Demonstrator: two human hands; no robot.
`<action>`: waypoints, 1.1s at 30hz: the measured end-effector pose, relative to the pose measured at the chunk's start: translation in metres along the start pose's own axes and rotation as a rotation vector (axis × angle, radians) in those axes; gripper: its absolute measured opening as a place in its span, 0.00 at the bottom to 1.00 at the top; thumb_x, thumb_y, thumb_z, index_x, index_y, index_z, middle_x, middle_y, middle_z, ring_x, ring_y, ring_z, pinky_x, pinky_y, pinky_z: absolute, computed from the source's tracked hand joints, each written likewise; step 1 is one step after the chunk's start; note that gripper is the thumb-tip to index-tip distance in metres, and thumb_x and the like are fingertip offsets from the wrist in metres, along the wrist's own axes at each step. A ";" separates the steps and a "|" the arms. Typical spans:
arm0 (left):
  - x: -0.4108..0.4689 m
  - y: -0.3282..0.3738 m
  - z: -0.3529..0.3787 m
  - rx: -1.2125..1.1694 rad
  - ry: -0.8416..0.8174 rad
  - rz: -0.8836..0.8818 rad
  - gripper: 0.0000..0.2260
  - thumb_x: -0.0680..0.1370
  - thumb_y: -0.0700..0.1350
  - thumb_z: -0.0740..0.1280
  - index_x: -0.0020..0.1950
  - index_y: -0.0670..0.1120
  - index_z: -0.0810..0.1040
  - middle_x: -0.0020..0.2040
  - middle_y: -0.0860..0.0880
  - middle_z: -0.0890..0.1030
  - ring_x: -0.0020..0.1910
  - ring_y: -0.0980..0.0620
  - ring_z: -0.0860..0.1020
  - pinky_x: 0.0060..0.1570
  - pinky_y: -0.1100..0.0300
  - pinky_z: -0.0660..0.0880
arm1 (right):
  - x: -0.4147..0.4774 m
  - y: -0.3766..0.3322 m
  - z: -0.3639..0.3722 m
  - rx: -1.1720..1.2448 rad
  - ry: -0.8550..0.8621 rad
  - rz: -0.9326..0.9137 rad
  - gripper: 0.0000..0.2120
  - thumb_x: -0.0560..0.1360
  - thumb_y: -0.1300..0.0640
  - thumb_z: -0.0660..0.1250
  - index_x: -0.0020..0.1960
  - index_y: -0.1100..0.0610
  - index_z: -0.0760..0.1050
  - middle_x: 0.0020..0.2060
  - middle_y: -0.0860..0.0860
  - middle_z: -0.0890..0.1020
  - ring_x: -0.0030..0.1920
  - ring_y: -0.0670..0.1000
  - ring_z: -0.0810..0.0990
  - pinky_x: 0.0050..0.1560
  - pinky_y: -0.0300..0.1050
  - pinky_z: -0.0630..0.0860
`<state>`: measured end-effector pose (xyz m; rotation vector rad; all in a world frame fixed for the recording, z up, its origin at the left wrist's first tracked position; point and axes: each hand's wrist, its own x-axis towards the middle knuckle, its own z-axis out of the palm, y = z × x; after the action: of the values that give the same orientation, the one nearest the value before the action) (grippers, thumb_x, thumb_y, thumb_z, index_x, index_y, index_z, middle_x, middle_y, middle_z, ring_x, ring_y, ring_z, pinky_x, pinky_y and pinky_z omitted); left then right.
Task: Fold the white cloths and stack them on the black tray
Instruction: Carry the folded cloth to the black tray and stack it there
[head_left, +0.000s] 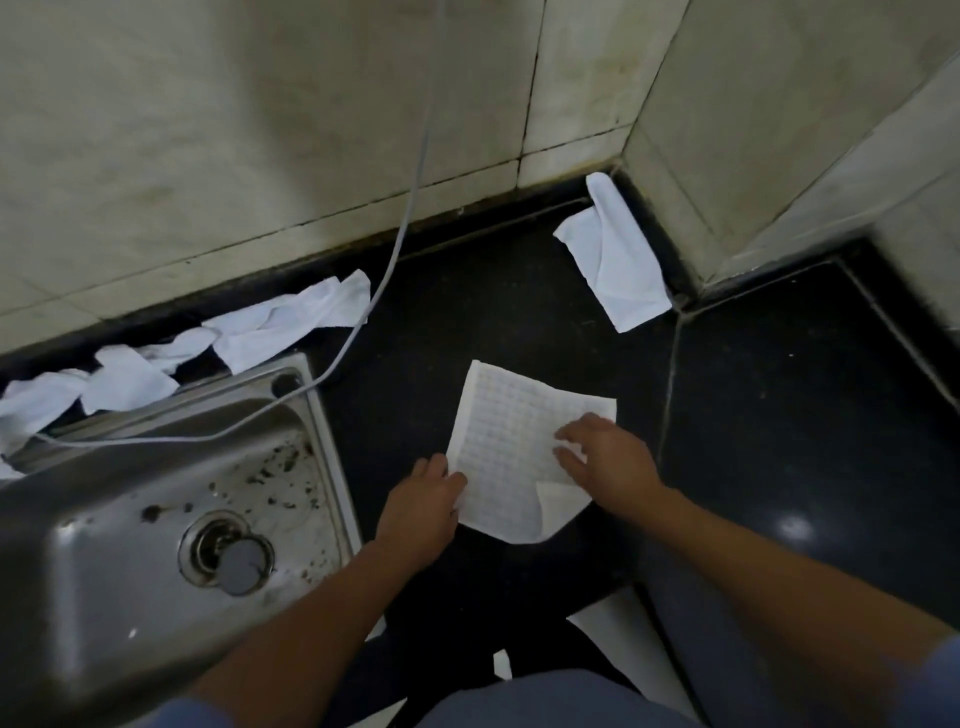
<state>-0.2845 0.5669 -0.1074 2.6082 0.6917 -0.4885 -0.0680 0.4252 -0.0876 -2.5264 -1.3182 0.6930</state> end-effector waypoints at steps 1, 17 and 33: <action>0.000 0.001 0.001 0.035 -0.021 0.015 0.12 0.76 0.43 0.63 0.59 0.44 0.74 0.59 0.45 0.71 0.56 0.46 0.71 0.46 0.53 0.74 | 0.009 0.005 -0.004 -0.026 -0.027 0.087 0.18 0.76 0.46 0.65 0.64 0.50 0.74 0.59 0.49 0.74 0.56 0.52 0.76 0.52 0.46 0.74; -0.001 -0.008 -0.020 0.055 -0.017 0.004 0.16 0.78 0.48 0.61 0.64 0.45 0.73 0.67 0.43 0.68 0.64 0.44 0.69 0.57 0.50 0.72 | 0.023 -0.018 0.016 -0.109 -0.149 -0.178 0.16 0.78 0.55 0.61 0.64 0.52 0.73 0.60 0.50 0.72 0.59 0.50 0.71 0.50 0.44 0.73; 0.005 -0.009 -0.016 0.192 -0.052 -0.076 0.20 0.78 0.47 0.62 0.69 0.47 0.67 0.72 0.42 0.62 0.69 0.42 0.64 0.66 0.47 0.64 | -0.054 0.039 0.009 -0.221 -0.176 -0.261 0.14 0.72 0.42 0.62 0.50 0.49 0.78 0.48 0.45 0.78 0.50 0.48 0.77 0.40 0.40 0.70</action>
<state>-0.2810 0.5830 -0.0987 2.7433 0.7629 -0.6746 -0.0710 0.3586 -0.0941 -2.4315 -1.8382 0.7629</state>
